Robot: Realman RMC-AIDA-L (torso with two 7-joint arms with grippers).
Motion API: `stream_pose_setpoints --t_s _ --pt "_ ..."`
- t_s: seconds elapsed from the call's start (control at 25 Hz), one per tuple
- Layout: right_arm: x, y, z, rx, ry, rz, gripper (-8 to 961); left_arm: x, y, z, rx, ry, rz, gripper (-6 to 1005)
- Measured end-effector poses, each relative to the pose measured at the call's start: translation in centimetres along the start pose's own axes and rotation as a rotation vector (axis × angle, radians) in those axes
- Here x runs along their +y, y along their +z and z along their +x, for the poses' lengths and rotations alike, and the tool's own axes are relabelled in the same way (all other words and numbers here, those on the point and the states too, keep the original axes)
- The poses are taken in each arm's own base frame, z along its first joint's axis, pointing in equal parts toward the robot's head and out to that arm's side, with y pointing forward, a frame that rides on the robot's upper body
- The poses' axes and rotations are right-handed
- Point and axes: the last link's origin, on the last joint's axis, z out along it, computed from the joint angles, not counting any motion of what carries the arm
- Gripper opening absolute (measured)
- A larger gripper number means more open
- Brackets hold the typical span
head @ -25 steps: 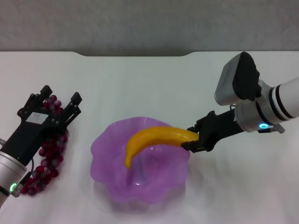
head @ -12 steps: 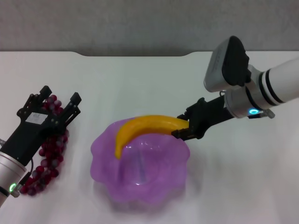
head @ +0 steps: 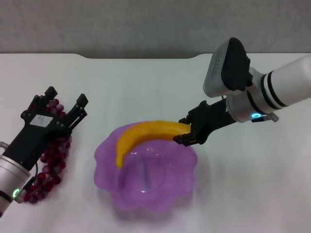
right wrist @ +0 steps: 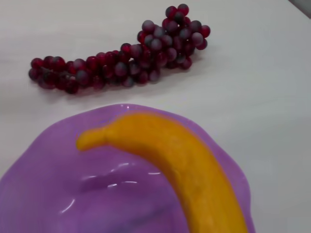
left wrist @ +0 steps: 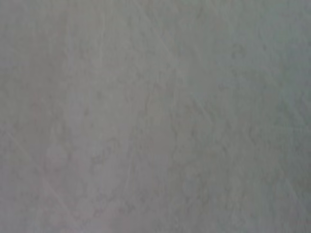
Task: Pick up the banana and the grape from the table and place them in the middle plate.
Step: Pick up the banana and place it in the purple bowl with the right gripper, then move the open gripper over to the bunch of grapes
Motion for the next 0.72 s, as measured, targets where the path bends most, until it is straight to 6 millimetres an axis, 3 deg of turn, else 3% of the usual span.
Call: stream_pose_setpoints --t_s 0.36,0.64,0.72 --pt "0.5 1.3 -0.2 0.029 -0.006 0.025 617 0.1 0.1 0.0 -0.001 0.000 -0.004 889" --pt "0.0 1.1 -0.5 0.043 0.011 0.039 771 0.0 0.1 0.0 -0.001 0.001 -0.004 888" --pt "-0.4 0.9 -0.5 0.046 0.018 0.055 771 0.0 0.1 0.0 -0.002 0.001 -0.003 888"
